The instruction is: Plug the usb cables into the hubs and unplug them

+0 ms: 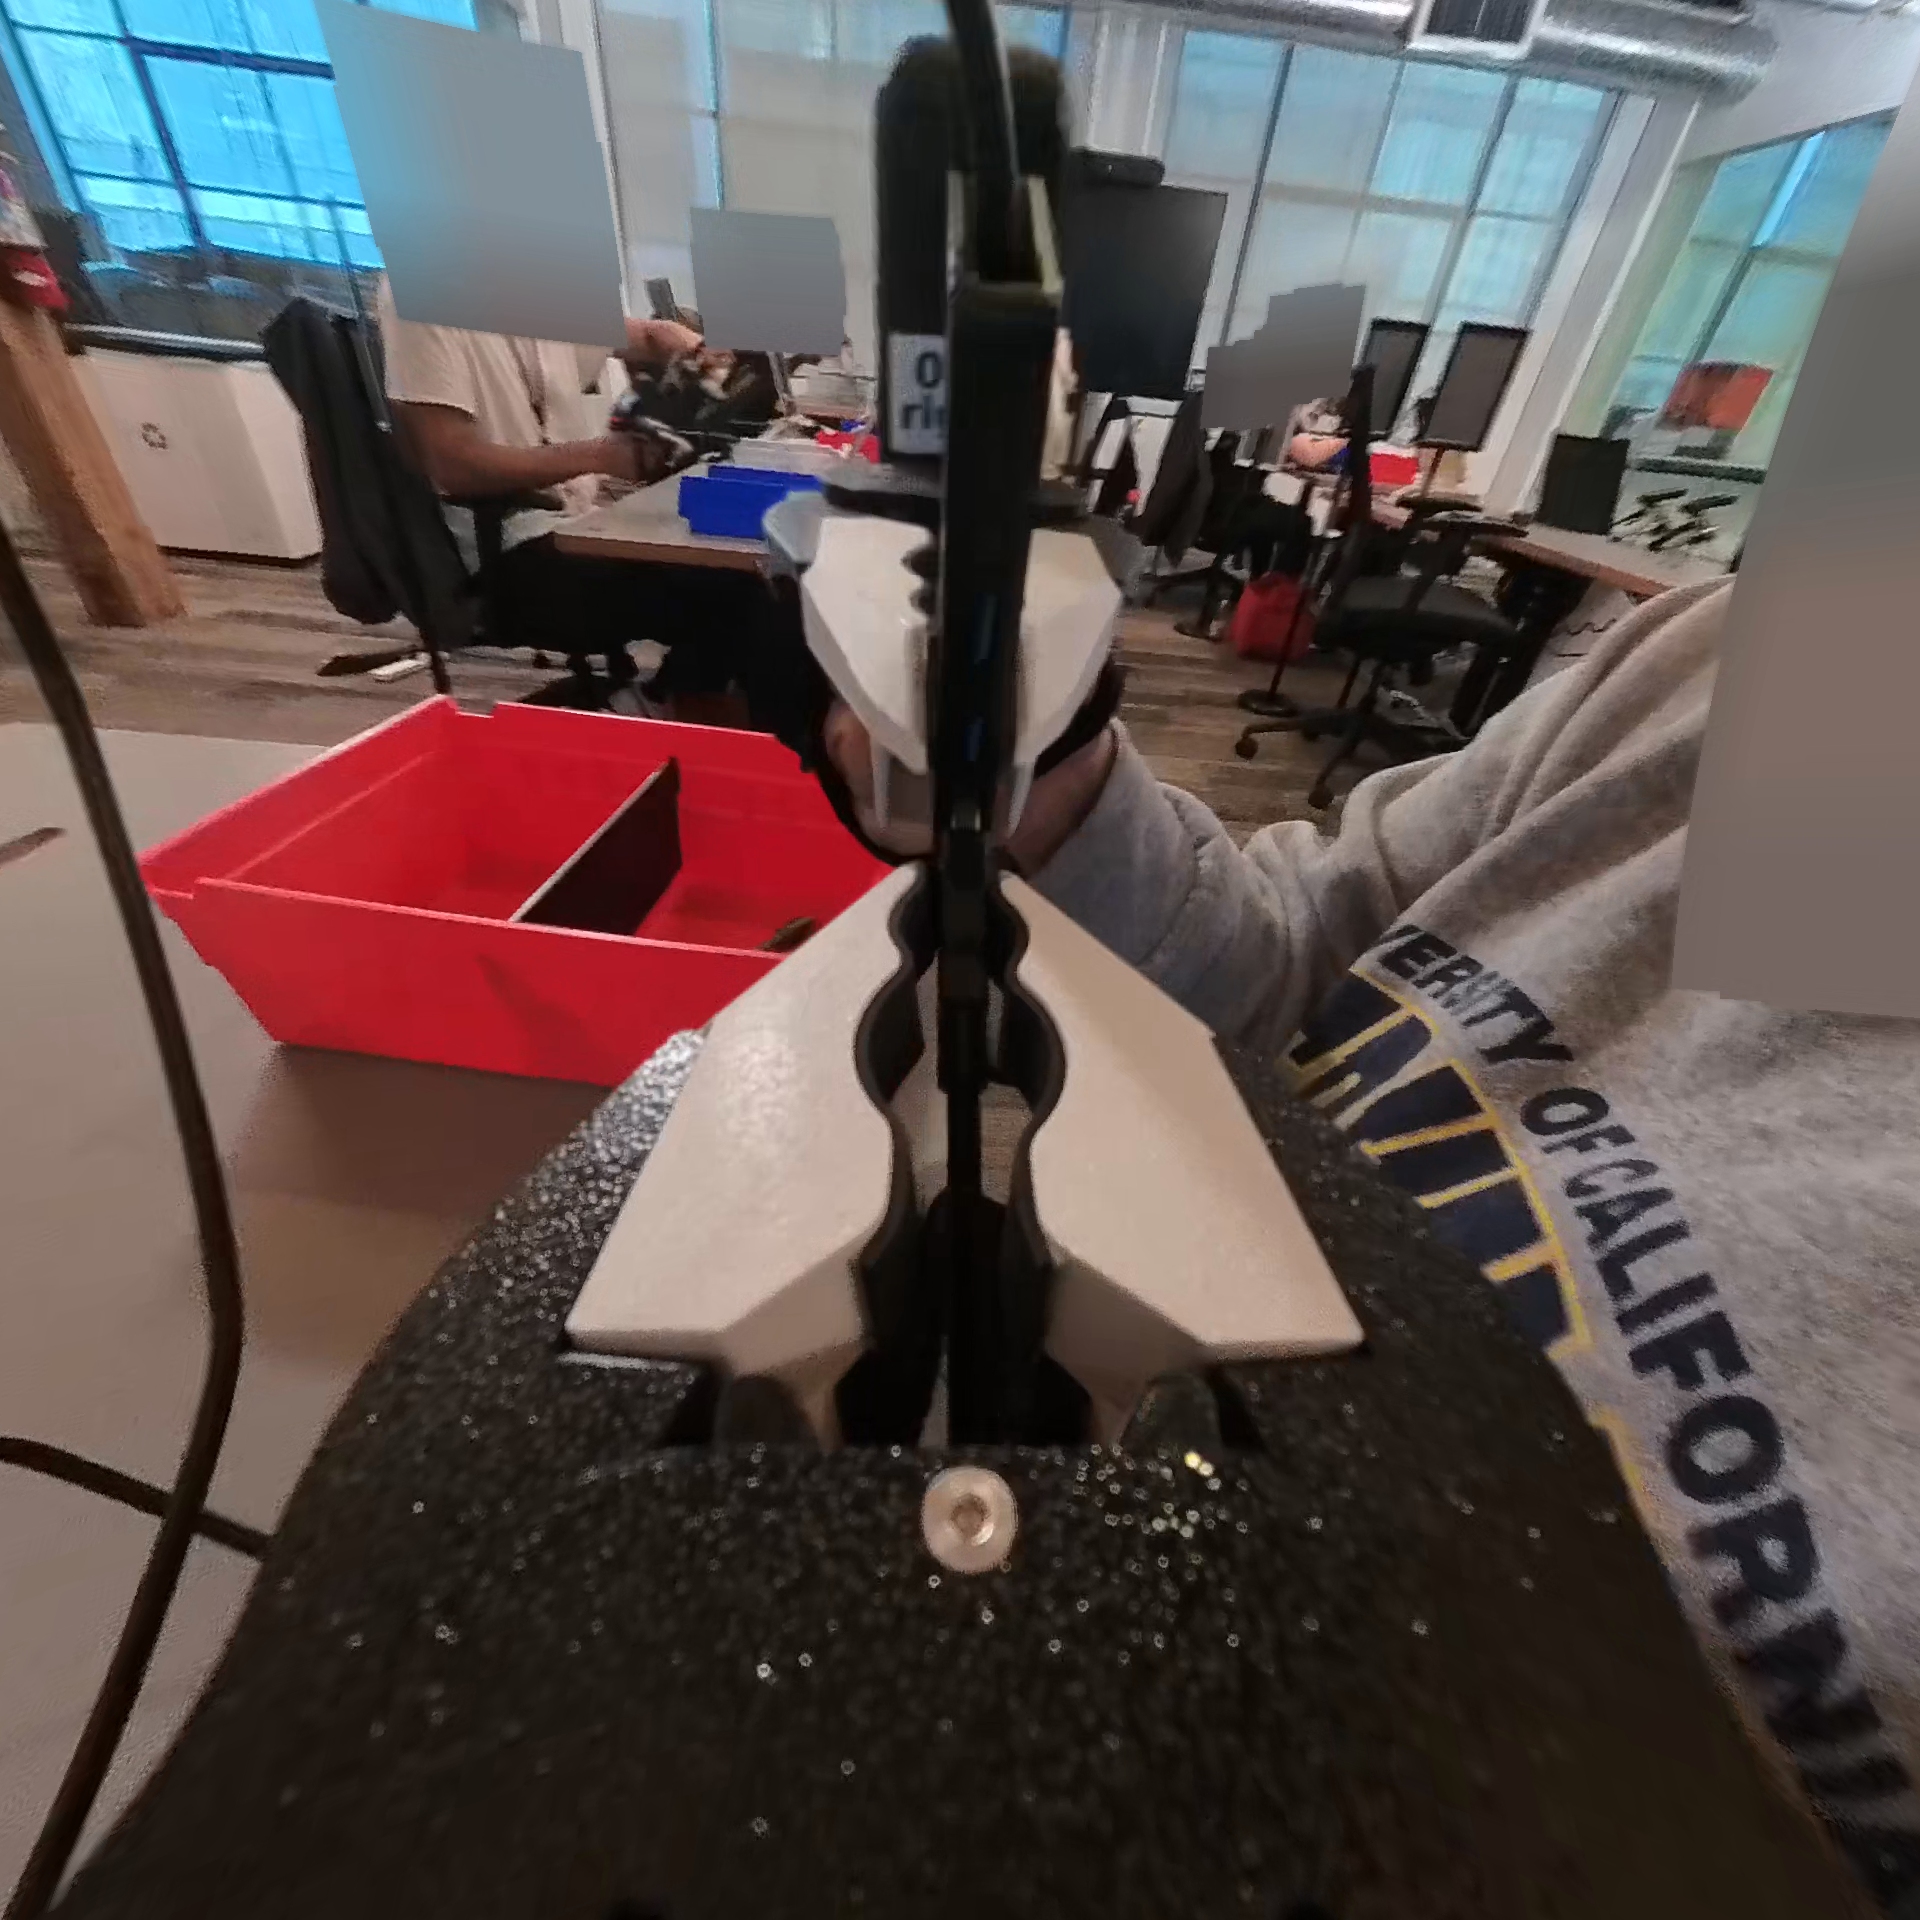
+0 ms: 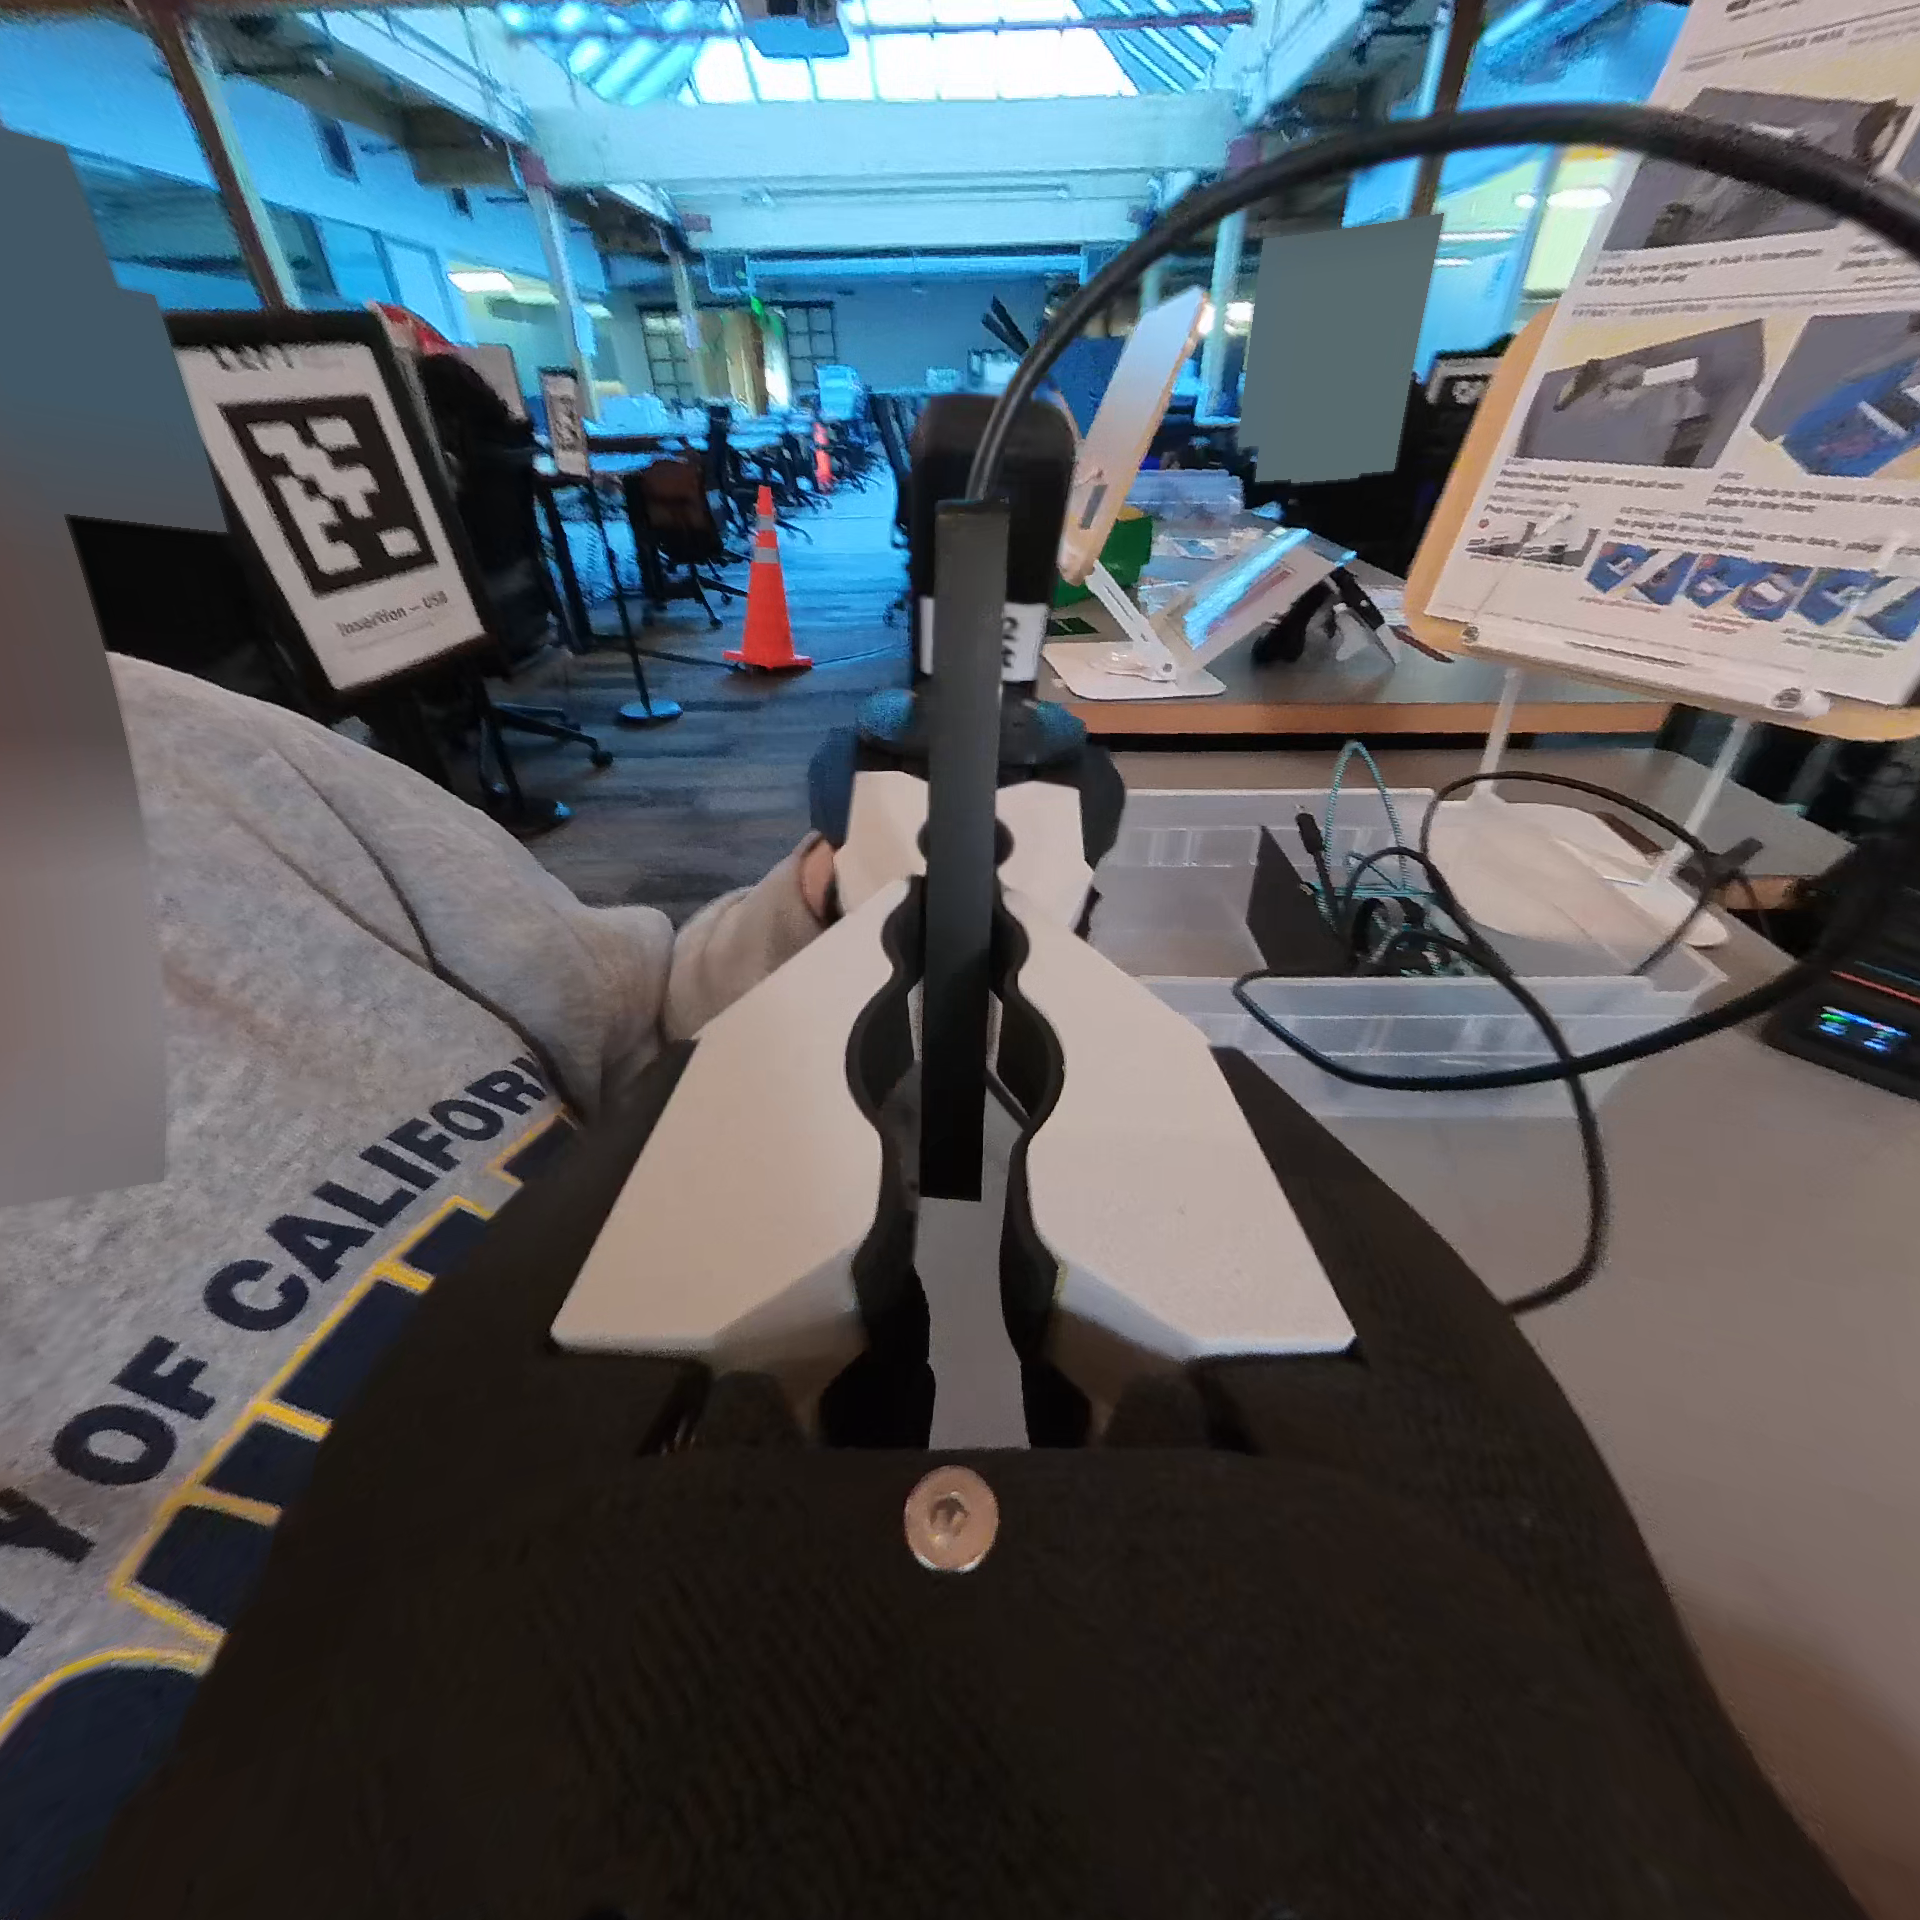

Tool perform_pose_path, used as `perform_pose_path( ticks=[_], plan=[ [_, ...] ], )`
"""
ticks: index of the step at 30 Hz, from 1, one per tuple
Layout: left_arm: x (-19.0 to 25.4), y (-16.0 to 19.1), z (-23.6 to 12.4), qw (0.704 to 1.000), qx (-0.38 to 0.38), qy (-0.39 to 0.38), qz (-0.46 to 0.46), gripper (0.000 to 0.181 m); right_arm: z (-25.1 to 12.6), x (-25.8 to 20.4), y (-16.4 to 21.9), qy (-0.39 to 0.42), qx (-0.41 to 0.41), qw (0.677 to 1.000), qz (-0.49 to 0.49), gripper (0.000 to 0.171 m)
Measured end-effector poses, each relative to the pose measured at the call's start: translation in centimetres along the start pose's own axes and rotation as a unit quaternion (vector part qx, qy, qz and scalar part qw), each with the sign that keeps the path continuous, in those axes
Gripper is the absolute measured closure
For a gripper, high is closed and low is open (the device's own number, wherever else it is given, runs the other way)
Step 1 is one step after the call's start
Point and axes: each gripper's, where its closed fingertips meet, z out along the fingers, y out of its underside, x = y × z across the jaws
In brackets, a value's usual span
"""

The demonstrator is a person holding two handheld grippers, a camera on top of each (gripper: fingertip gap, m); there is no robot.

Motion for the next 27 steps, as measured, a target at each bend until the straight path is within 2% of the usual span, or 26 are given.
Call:
perform_pose_path(
  ticks=[1,3,4,5,8,11,13,15,18,21,23,25,27],
  plan=[
    [0.3,-0.1,-0.9,1.0,0.007,0.017,-0.011,0.174,-0.8,0.0,-0.9,-0.008,0.028,0.999,0.016,0.162],
    [-0.4,-2.2,-5.1,0.992,0.106,0.029,-0.062,0.175,-5.9,1.0,-4.1,-0.007,0.126,0.991,0.049,0.163],
    [-1.3,-2.9,-7.0,0.986,0.146,0.018,-0.078,0.175,-8.3,1.8,-4.8,0.02,0.15,0.987,0.05,0.163],
    [-2.2,-2.8,-7.8,0.985,0.152,-0.008,-0.08,0.175,-10.0,2.8,-5.0,0.059,0.16,0.984,0.047,0.163],
    [-4.0,-1.5,-6.3,0.99,0.112,-0.068,-0.058,0.175,-11.8,5.4,-4.1,0.182,0.115,0.976,0.018,0.163],
    [-4.2,-1.7,-3.9,0.99,0.128,-0.056,-0.036,0.175,-11.3,5.4,-4.3,0.193,0.092,0.977,-0.007,0.163],
    [-5.4,-1.6,-3.4,0.985,0.146,-0.085,-0.018,0.174,-10.9,5.5,-5.3,0.193,0.071,0.978,-0.038,0.163],
    [-6.3,-1.5,-3.6,0.979,0.166,-0.117,-0.001,0.174,-11.1,6.7,-6.9,0.219,0.033,0.973,-0.064,0.163],
    [-7.3,-2.2,-5.8,0.959,0.219,-0.178,0.034,0.175,-12.4,9.1,-10.5,0.277,-0.01,0.955,-0.111,0.163],
    [-9.5,-0.9,-7.8,0.944,0.181,-0.273,0.042,0.175,-14.5,11.4,-15.6,0.348,-0.016,0.924,-0.156,0.163],
    [-9.6,-0.2,-7.6,0.948,0.163,-0.27,0.037,0.175,-15.5,12.5,-19.2,0.374,-0.008,0.913,-0.166,0.163],
    [-9.3,0.9,-6.3,0.959,0.137,-0.246,0.031,0.175,-16.2,13.5,-22.8,0.398,0.001,0.901,-0.172,0.163],
    [-9.5,2.2,-5.0,0.96,0.101,-0.256,0.055,0.175,-16.2,14.2,-25.9,0.409,-0.008,0.895,-0.176,0.163]
  ],
)
